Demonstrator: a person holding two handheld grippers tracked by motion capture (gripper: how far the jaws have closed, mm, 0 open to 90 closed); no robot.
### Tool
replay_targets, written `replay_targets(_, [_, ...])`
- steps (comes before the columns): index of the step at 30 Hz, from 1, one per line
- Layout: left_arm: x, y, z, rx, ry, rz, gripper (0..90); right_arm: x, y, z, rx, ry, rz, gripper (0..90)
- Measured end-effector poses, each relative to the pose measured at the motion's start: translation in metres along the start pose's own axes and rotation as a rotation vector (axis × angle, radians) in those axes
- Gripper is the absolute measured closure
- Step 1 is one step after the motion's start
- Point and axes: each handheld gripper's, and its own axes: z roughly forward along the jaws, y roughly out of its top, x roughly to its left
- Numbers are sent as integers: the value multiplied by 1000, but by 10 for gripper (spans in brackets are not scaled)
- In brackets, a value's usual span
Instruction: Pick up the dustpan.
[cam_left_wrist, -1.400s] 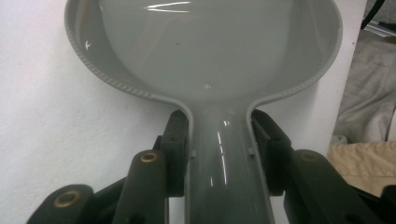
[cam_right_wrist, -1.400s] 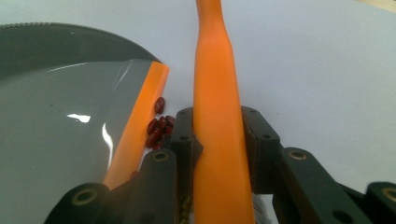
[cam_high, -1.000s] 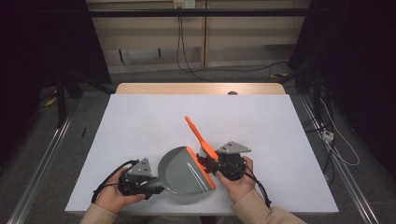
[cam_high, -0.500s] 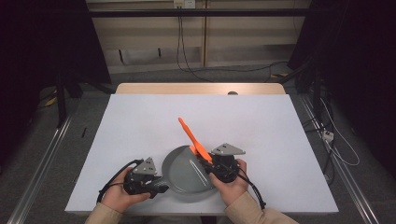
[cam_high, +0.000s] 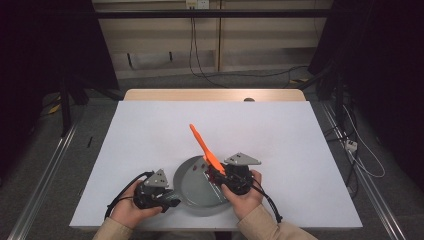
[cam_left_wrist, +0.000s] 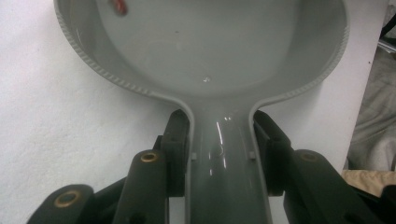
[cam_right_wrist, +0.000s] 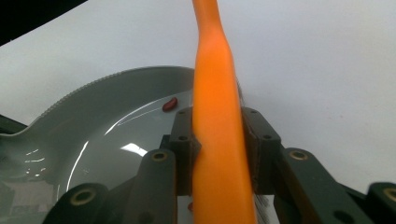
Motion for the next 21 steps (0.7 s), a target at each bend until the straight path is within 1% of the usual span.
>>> replay_targets(2, [0, 0, 0, 0, 0, -1, 631, 1, 1, 0, 0, -5, -10, 693])
replay_targets(4, [1, -1, 0, 2, -1, 2, 631, 2, 2, -1, -14, 0, -6, 695])
replay_targets(5, [1, -1, 1, -1, -2, -3, 630, 3, 3, -2, -18, 14, -6, 697])
replay_targets(6, [1, -1, 1, 3, -2, -2, 631, 5, 4, -2, -24, 19, -3, 698])
replay_targets(8, [1, -1, 2, 5, -4, 0, 631, 10, 7, 0, -19, 36, -23, 699])
replay_targets(10, [1, -2, 1, -3, -3, -3, 631, 14, 9, 3, -20, 47, -29, 700])
replay_targets(11, [2, -2, 0, 6, -1, 4, 631, 14, 10, 4, -27, 75, -5, 702])
replay_targets(12, [3, -3, 0, 1, -4, 4, 631, 14, 11, 5, -43, 109, 2, 703])
replay_targets(13, [3, -3, 0, 4, -5, 5, 631, 15, 13, 5, -46, 109, -4, 703])
replay_targets(14, [3, -3, 1, 0, -3, -3, 631, 15, 14, 5, -49, 118, 2, 703])
replay_targets(15, [4, -3, 1, 5, -4, 4, 631, 14, 16, 5, -54, 126, 2, 704])
replay_targets(16, [4, -4, 1, 1, -6, 1, 631, 13, 17, 4, -57, 118, -2, 704])
replay_targets(17, [4, -4, 1, 0, -4, 0, 631, 11, 19, 3, -62, 122, -6, 704])
replay_targets(18, [4, -4, 1, -2, -6, 0, 631, 8, 20, 2, -67, 135, 3, 704])
replay_targets(20, [5, -4, 0, 0, -4, 1, 631, 3, 25, -3, -80, 126, -13, 704])
replay_targets(21, [5, -5, 0, 0, -3, -1, 631, 1, 27, -4, -87, 126, -13, 704])
